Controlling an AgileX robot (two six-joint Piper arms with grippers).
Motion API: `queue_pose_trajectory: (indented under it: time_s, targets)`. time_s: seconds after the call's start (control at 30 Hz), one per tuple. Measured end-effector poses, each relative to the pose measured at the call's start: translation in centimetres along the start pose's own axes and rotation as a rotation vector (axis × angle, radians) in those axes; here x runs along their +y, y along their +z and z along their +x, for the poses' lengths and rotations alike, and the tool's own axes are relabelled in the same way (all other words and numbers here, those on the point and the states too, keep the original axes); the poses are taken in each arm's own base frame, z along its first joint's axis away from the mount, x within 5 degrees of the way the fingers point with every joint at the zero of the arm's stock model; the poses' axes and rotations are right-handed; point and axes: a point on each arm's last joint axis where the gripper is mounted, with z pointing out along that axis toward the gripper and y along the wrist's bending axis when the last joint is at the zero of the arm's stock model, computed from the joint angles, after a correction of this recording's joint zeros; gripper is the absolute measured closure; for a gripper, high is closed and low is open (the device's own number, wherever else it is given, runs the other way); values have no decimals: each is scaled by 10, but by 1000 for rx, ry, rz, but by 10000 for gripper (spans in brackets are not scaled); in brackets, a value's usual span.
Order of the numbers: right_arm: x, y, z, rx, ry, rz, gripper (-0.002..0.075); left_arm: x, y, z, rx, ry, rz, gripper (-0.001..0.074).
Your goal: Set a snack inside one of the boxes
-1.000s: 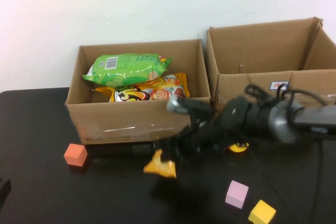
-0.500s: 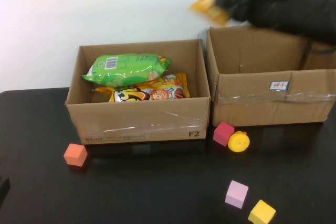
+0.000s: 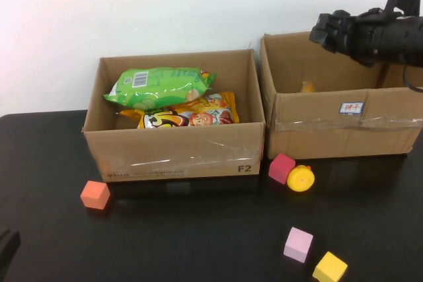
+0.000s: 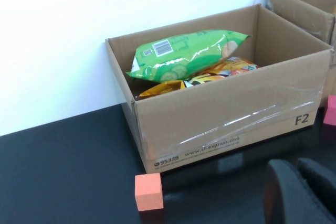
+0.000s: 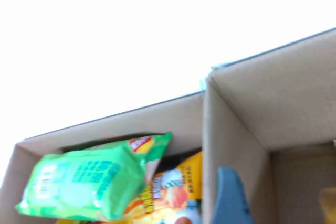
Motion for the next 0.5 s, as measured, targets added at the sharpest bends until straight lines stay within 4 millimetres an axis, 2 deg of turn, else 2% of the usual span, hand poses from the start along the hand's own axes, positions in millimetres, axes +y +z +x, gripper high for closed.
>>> queue_pose_trajectory:
  time_s: [0.1,0.23,0.3,0.4,0.5]
  targets:
    - [5,-2,-6,-3,-28,-22,323,0,0,0,3,0,2,727]
    - [18,-16,-22,-50,-78,-58,406,0,0,0,3,0,2,727]
    - [28,-29,-32,-70,-147,-90,482,0,0,0,3,0,2,727]
    - [44,-54,-41,-77,-319,-141,636,0,0,0,3,0,2,727]
    - [56,-81,-48,-75,-497,-157,694,0,0,0,3,0,2,727]
